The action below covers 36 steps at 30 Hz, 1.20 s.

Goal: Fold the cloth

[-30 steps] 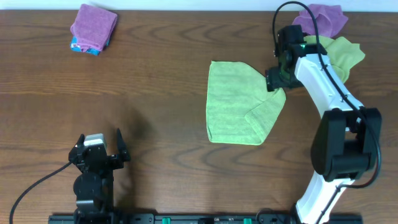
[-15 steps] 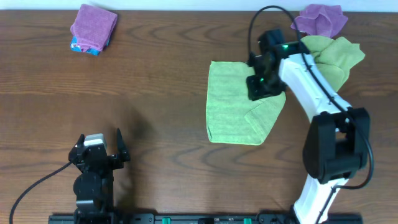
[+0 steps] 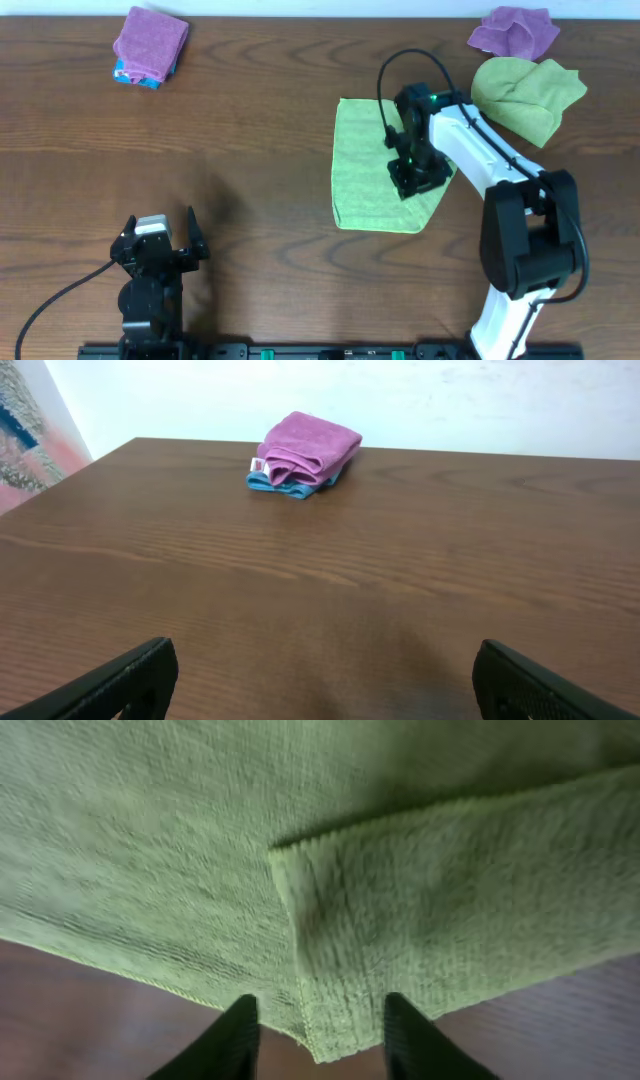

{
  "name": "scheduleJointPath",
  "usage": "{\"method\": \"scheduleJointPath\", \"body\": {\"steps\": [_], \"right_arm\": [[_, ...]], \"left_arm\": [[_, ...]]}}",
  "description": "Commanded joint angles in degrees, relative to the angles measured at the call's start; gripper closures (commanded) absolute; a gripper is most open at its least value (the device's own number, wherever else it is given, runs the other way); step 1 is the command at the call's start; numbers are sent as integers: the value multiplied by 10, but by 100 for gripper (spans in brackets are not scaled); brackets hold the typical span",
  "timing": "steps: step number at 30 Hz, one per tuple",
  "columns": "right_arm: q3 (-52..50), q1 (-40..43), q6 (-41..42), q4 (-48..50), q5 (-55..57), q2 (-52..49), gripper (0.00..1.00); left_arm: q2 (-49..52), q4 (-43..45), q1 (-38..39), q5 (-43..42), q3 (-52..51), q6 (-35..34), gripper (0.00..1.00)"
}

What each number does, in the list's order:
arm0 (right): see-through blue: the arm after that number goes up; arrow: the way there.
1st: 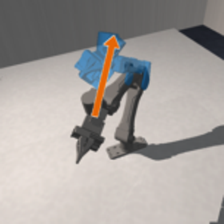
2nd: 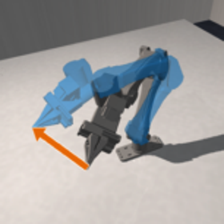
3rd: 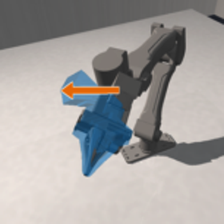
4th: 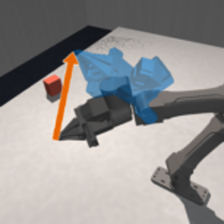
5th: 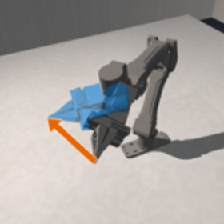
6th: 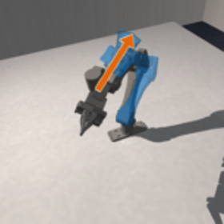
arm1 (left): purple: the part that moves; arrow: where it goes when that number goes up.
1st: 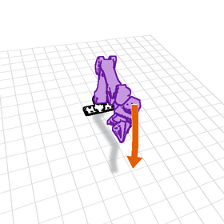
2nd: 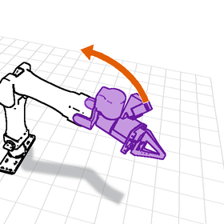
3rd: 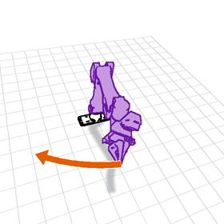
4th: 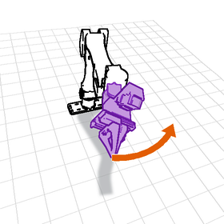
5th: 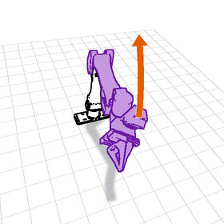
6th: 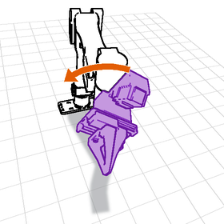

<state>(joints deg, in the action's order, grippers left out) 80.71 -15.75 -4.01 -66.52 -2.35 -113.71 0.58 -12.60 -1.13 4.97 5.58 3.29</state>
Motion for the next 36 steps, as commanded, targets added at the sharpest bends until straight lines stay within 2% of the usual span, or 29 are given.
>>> {"method": "scheduleJointPath", "body": {"steps": [1,6,17,20,25,29,31,34,36], "right_arm": [[-38,-8,-4,15,11,70,53],[-140,-5,-3,78,19,138,46],[-190,-5,-3,166,21,127,48],[-195,-5,-3,184,21,122,54],[-196,-4,6,197,21,98,71],[-196,-5,14,202,16,85,66],[-196,-5,14,205,15,82,67],[-196,-4,30,207,15,82,99],[-196,0,49,205,15,82,99]], "left_arm": [[-3,-4,-3,10,-16,8,5],[-3,-4,-3,10,-16,8,5],[-3,-4,-3,10,-16,8,5],[-3,-4,-3,10,-16,8,5],[-3,-4,-3,10,-16,8,5],[-3,-4,-3,10,-16,8,5],[-3,-4,-3,10,-16,8,5],[-3,-4,-3,10,-16,8,5],[-3,-4,-3,10,-16,8,5]]}}
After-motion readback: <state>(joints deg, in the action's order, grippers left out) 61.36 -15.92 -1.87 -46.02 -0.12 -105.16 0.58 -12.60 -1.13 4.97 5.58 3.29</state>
